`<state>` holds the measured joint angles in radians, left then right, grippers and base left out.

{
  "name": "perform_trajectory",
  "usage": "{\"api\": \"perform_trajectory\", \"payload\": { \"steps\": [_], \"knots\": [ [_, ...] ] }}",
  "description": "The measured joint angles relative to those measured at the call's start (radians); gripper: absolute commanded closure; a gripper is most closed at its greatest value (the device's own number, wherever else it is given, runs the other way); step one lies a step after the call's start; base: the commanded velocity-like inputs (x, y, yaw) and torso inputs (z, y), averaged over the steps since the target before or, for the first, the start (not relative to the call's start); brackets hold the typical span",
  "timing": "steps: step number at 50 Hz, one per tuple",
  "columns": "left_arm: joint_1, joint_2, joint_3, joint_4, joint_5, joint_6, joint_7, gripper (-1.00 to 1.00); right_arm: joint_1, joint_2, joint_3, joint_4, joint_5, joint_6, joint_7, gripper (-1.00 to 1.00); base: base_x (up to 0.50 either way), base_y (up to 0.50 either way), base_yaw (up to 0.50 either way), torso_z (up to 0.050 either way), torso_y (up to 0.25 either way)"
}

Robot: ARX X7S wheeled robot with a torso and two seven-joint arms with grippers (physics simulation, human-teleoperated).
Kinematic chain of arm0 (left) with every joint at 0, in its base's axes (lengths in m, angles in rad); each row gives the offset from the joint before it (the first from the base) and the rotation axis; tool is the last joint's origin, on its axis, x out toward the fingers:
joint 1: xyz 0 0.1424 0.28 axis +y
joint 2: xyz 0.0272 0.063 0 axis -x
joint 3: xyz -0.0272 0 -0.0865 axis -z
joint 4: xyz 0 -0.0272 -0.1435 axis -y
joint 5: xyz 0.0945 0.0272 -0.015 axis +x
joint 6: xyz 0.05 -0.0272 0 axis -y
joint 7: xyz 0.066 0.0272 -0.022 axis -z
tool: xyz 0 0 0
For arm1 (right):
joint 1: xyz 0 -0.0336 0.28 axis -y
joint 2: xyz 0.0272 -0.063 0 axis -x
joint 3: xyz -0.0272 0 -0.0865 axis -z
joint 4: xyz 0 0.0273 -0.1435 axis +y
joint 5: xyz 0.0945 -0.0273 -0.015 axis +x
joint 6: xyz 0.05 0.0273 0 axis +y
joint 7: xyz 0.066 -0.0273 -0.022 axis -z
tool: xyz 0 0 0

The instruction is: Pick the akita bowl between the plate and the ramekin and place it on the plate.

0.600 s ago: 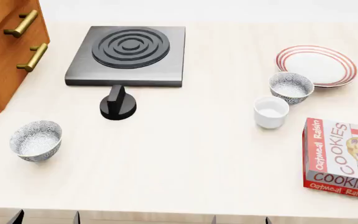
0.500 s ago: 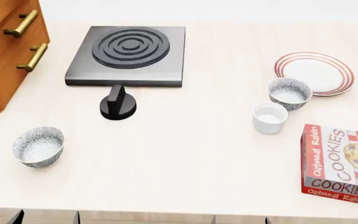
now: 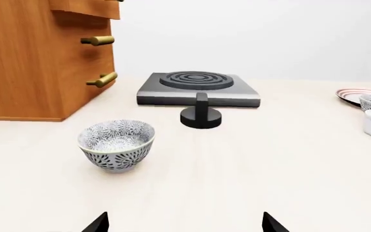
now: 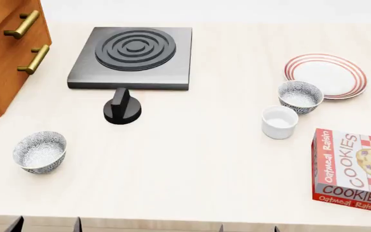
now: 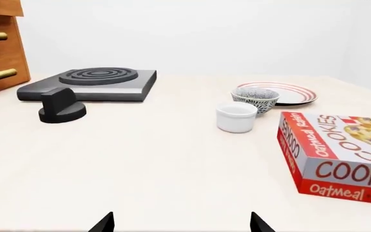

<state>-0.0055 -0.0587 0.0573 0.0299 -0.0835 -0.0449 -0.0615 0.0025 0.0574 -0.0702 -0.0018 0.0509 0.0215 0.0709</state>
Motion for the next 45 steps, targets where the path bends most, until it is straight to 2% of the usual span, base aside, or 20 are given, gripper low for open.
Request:
{"api": "perform_trajectory", "payload": {
  "steps": [14,26,45],
  "knots": [
    [-0.044,-0.03,-0.041,0.108,-0.145,-0.197,-0.013,-1.0,-0.004,0.02,-0.024,-0.003,0.014,-0.017,0.022,-1.0,0.0,0.0,0.0,0.0,0.0],
    [-0.143,-0.056,-0.123,0.098,-0.258,-0.34,-0.056,-1.0,-0.011,0.035,-0.035,-0.043,0.048,-0.011,0.033,-1.0,0.0,0.0,0.0,0.0,0.0],
    [-0.263,-0.099,-0.213,-0.004,-0.341,-0.418,-0.09,-1.0,0.013,0.08,-0.044,-0.376,0.067,0.256,0.11,-1.0,0.0,0.0,0.0,0.0,0.0]
  ]
}}
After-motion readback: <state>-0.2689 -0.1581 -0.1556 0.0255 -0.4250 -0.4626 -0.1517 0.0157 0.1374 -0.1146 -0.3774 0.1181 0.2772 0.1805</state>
